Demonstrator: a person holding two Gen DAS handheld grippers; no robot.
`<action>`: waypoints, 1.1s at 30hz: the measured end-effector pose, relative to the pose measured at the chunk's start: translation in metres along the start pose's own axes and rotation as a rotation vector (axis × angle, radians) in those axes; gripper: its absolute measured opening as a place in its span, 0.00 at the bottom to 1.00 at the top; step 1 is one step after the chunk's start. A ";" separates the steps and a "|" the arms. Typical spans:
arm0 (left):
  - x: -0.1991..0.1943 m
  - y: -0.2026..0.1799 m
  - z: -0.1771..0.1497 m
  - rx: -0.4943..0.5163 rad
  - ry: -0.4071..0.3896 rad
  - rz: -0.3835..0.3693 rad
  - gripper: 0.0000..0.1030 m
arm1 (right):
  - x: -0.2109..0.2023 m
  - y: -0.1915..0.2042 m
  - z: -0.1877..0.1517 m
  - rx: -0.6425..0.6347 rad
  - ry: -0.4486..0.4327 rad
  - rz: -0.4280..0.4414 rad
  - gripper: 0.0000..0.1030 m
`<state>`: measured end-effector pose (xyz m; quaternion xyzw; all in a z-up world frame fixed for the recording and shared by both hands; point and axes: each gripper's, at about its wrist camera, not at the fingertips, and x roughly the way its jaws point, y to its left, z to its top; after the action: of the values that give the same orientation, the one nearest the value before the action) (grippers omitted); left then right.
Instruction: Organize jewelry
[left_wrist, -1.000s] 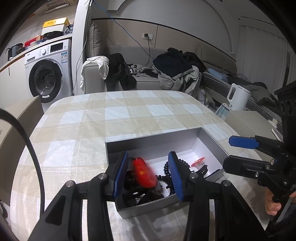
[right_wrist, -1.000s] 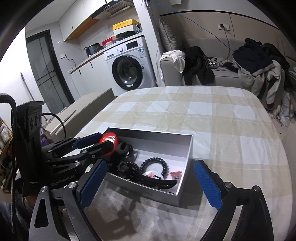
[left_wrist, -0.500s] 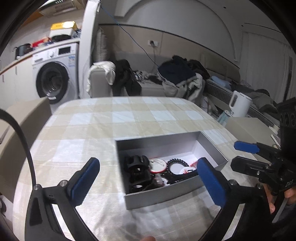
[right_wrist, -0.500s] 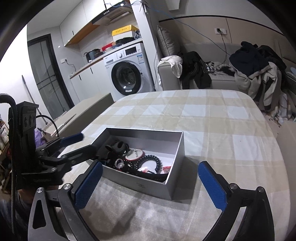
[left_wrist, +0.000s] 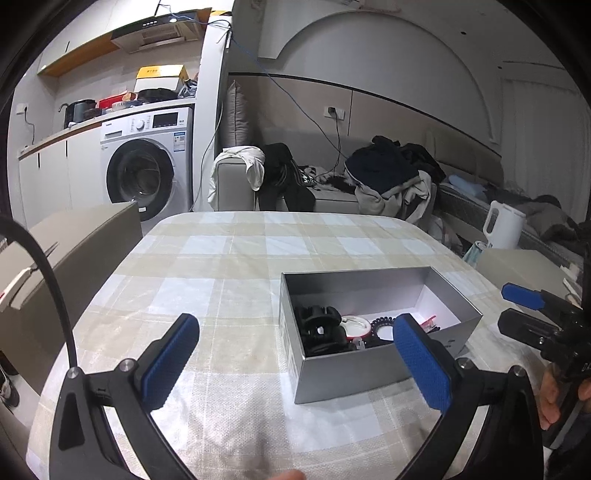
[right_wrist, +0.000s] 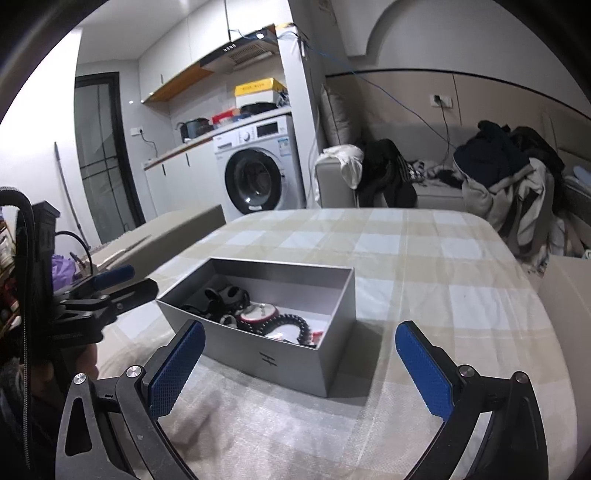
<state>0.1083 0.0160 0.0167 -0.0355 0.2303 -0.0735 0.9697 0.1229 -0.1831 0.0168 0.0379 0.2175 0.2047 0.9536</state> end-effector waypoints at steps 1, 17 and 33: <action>0.000 0.001 0.000 -0.004 0.000 -0.001 0.99 | -0.002 0.000 -0.001 -0.002 -0.007 -0.002 1.00; -0.012 -0.013 -0.004 0.064 -0.058 -0.045 0.99 | -0.014 0.011 -0.002 -0.058 -0.082 -0.021 1.00; -0.013 -0.016 -0.004 0.079 -0.068 -0.029 0.99 | -0.016 0.014 -0.004 -0.072 -0.094 -0.024 1.00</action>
<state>0.0929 0.0018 0.0202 -0.0029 0.1934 -0.0951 0.9765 0.1026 -0.1767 0.0221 0.0106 0.1657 0.1987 0.9659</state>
